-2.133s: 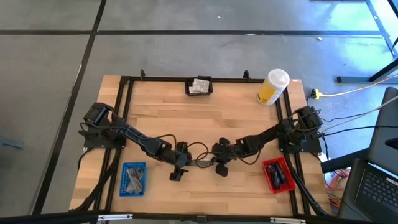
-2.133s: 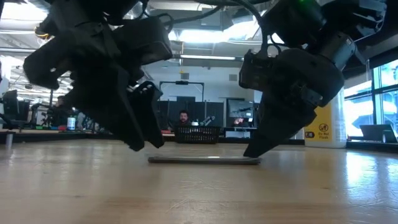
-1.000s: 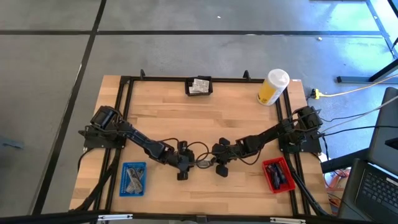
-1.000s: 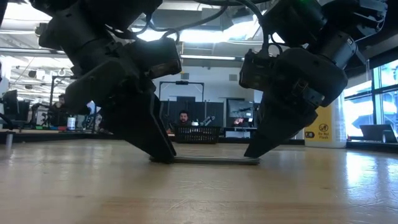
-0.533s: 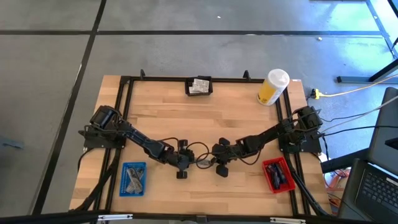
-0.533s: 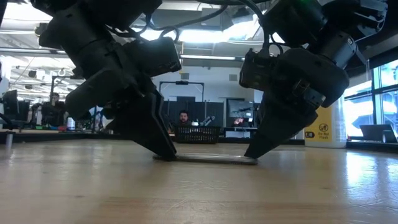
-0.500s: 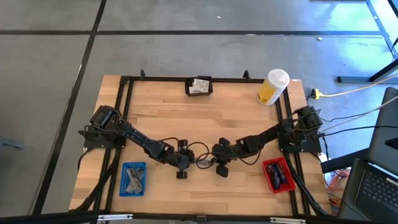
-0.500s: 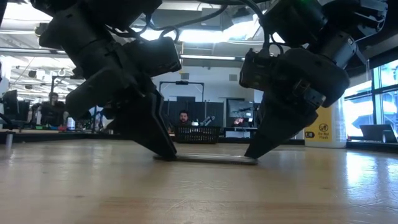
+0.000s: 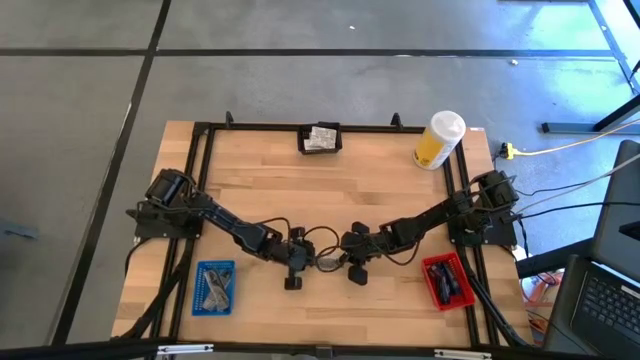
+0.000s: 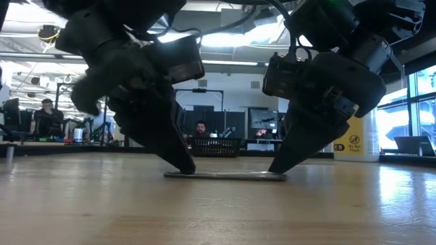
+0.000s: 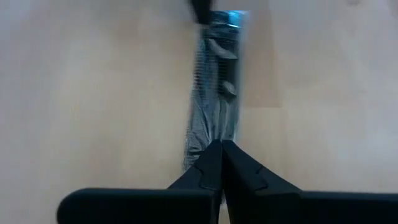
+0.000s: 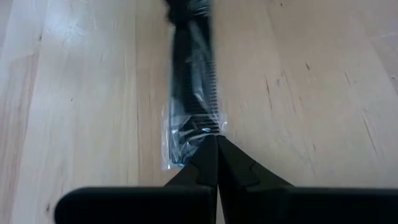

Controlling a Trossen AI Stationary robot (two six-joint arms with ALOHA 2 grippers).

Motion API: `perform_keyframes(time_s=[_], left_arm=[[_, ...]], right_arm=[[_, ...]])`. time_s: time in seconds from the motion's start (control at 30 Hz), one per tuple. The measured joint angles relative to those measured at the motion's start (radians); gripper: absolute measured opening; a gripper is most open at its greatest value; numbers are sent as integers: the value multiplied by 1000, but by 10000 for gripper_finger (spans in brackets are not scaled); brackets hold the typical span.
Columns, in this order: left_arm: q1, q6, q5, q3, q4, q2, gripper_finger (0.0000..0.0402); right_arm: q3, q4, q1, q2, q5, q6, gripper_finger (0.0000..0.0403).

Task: Pick & Place Travel size toiletries
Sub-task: Put the black comb into the blue bin

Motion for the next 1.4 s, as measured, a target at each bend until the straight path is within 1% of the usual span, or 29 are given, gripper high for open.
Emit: perform_keyframes(time_s=[0.07,0.2,0.4,0.57,0.77,0.97,1.0,1.1,1.23,1.33,1.4], left_arm=[[7,-3,72,17,-5,1,2],[30,-36,183,54,-29,4,2],[68,-101,328,75,-37,8,2],[90,-121,366,75,-43,7,2],[105,-121,378,76,-52,7,2],[115,-128,378,76,-58,5,2],[115,-128,378,76,-57,5,2],[116,-131,377,74,-54,5,2],[116,-156,379,74,-55,5,2],[120,-188,413,74,-56,5,2],[127,-220,446,74,-59,5,2]], right_arm=[[0,3,0,0,-6,-5,0],[-2,15,5,0,-24,-19,0],[-3,29,17,2,-54,-20,2],[-4,45,19,3,-67,-27,12],[-2,82,18,6,-106,-104,25],[71,-17,21,-12,-106,-202,28],[92,-32,25,-13,-97,-209,27],[140,-120,46,-13,-25,-252,24],[191,-189,85,-15,65,-264,27],[219,-262,117,-15,155,-271,31],[232,-281,135,-15,189,-278,35]])
